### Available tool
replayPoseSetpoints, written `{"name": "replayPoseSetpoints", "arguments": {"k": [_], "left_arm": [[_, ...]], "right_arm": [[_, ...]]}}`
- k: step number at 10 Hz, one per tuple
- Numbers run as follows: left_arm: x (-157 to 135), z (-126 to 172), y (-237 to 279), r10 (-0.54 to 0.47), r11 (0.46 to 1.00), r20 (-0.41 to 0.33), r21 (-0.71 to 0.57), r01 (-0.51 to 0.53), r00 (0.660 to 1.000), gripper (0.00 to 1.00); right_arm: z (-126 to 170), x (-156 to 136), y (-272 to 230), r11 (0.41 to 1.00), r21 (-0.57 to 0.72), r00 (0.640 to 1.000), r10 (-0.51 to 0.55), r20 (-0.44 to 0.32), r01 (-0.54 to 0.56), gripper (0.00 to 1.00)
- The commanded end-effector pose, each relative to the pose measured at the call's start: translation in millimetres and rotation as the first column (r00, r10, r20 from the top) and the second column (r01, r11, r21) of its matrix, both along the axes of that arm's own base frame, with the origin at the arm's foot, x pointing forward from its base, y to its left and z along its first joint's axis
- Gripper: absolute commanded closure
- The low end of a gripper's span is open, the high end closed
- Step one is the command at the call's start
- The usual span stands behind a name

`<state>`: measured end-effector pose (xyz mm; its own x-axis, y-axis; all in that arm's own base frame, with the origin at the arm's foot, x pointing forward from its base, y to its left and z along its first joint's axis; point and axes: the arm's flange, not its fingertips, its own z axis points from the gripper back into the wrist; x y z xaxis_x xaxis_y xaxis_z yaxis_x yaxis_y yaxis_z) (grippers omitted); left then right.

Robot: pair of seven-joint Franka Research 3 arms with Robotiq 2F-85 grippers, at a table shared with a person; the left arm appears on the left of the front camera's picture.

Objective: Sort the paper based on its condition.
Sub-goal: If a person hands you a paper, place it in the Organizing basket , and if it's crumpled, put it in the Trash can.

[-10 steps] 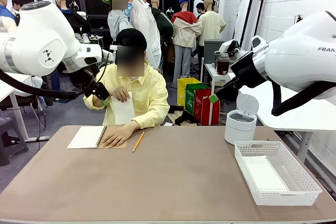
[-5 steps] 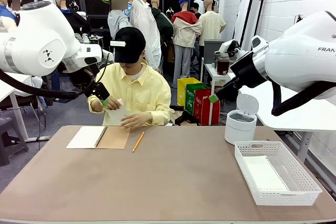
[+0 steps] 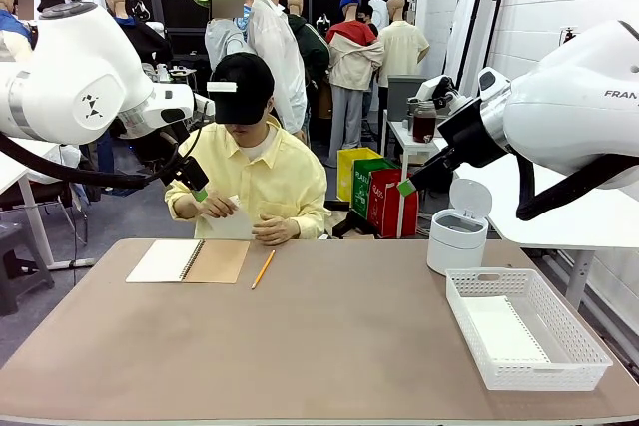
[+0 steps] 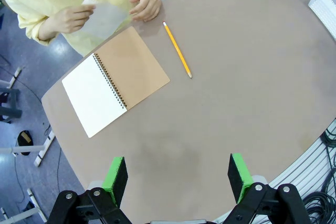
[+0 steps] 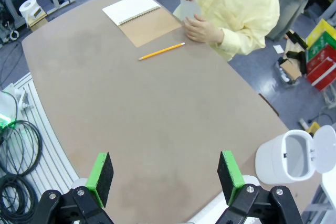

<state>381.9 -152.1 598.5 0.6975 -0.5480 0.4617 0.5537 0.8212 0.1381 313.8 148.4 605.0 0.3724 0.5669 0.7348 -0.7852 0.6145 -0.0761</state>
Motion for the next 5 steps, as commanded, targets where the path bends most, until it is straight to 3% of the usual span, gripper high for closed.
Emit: {"name": "replayPoseSetpoints", "arguments": {"k": [1,5], "left_arm": [[0.6,1.5,1.6,0.000,1.000,0.003,0.000,0.000,1.000,0.00],[0.6,1.5,1.6,0.000,1.000,0.003,0.000,0.000,1.000,0.00]], "right_arm": [[0.8,-0.6,0.7,1.000,-0.004,1.000,0.010,-0.007,-0.010,0.00],[0.8,-0.6,0.7,1.000,-0.004,1.000,0.010,-0.007,-0.010,0.00]]}}
